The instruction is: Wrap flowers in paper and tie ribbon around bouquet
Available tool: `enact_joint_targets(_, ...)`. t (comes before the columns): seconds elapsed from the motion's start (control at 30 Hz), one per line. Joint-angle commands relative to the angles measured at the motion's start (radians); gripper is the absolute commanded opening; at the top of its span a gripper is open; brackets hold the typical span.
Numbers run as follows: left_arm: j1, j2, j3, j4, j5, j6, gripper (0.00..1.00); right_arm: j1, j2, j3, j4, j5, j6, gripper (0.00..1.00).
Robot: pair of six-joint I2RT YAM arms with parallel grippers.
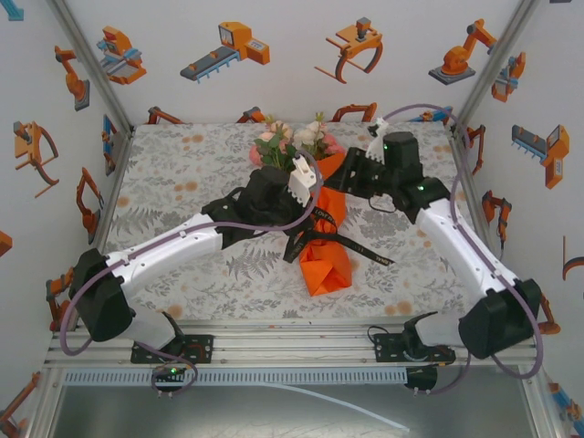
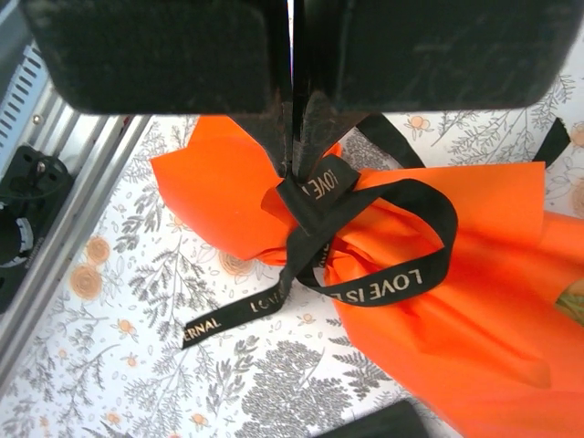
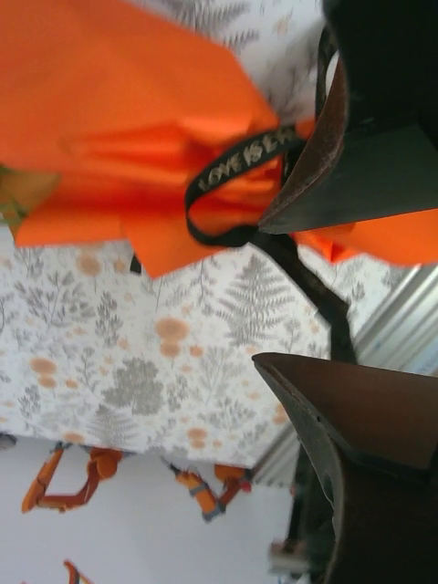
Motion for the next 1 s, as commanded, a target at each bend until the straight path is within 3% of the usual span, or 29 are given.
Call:
enact_joint_targets(0.0, 0.006, 0.012, -0.006, 0.045, -0.046, 0.023, 0.0, 0.007, -0.116, -0.152, 0.053, -0.015, -0.144, 0.51)
enact_joint_targets(0.2, 0.026, 0.039, 0.031, 0.037, -0.022, 0.056, 0.0, 0.09, -0.288, -0.454, 0.433, -0.03, -0.31, 0.52)
enact_joint_targets(0.4, 0.033, 0.045, 0.044, 0.022, -0.003, 0.063, 0.0, 0.206, -0.195, -0.497, 0.682, 0.053, -0.45, 0.54)
enact_joint_targets(0.57, 0.034, 0.045, 0.047, 0.005, -0.004, 0.06, 0.0, 0.213, -0.091, -0.48, 0.839, 0.119, -0.473, 0.52)
enact_joint_targets(0.67, 0.035, 0.044, 0.043, 0.005, -0.007, 0.052, 0.0, 0.213, -0.051, -0.45, 0.837, 0.085, -0.486, 0.39)
enact_joint_targets(0.83, 0.042, 0.036, 0.037, 0.02, -0.008, 0.032, 0.03, 0.213, -0.058, -0.48, 0.87, 0.047, -0.477, 0.0)
enact_joint_targets(0.97, 0.066, 0.02, 0.024, 0.045, 0.001, -0.002, 0.09, 0.213, -0.122, -0.515, 0.845, 0.088, -0.46, 0.0)
